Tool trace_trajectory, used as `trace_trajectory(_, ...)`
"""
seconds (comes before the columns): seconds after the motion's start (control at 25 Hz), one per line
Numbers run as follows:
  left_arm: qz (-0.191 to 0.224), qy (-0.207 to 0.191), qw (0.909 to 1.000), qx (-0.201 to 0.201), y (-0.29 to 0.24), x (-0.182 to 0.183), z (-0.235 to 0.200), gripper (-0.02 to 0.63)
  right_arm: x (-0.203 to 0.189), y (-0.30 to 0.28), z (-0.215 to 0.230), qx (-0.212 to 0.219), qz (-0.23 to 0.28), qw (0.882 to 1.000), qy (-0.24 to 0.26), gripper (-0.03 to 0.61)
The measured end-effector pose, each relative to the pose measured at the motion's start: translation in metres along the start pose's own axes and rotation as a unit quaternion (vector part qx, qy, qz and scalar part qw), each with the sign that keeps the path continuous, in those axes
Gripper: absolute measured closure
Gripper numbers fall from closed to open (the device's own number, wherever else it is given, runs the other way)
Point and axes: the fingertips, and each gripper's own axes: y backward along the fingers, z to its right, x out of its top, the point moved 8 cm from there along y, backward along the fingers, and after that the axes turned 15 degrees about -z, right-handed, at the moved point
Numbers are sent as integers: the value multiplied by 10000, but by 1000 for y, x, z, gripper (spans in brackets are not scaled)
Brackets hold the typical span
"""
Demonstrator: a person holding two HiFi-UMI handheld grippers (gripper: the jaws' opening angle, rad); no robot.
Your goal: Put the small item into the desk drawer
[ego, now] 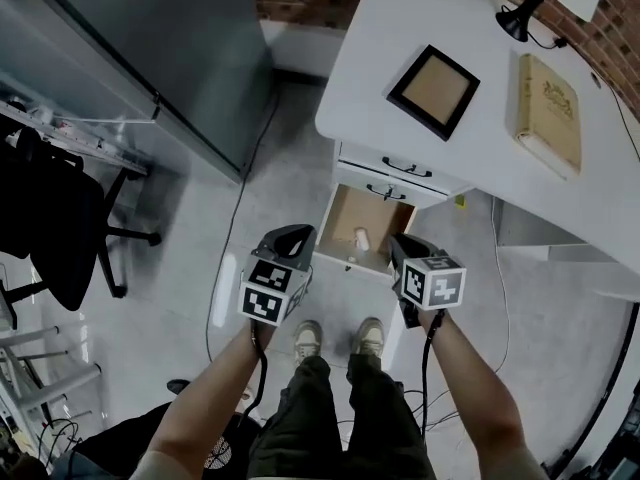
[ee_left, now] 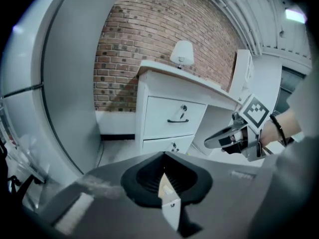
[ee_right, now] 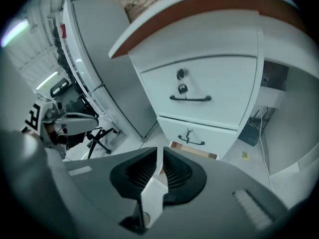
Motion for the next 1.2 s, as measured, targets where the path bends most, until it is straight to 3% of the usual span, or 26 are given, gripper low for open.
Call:
trace_trajectory(0.44, 454, -485, 9978, -85, 135, 85, 46, 611, 40, 168, -79, 309, 705, 9965, 315, 543)
trace_trajectory(0.68, 854, -675, 9940, -66, 218, 125, 69, 611, 64, 257, -119, 695, 1375, 9881, -26, 549)
trace_trajectory(0.92, 1383, -1096, 9840, 257, 304, 158, 94, 611, 81, 349, -160, 771, 2169, 9730, 149, 568)
trace_trajectory(1.2, 1979, -1425, 9679, 606, 388, 187, 126, 611, 102, 447, -205, 767, 2960, 9468, 1002, 575)
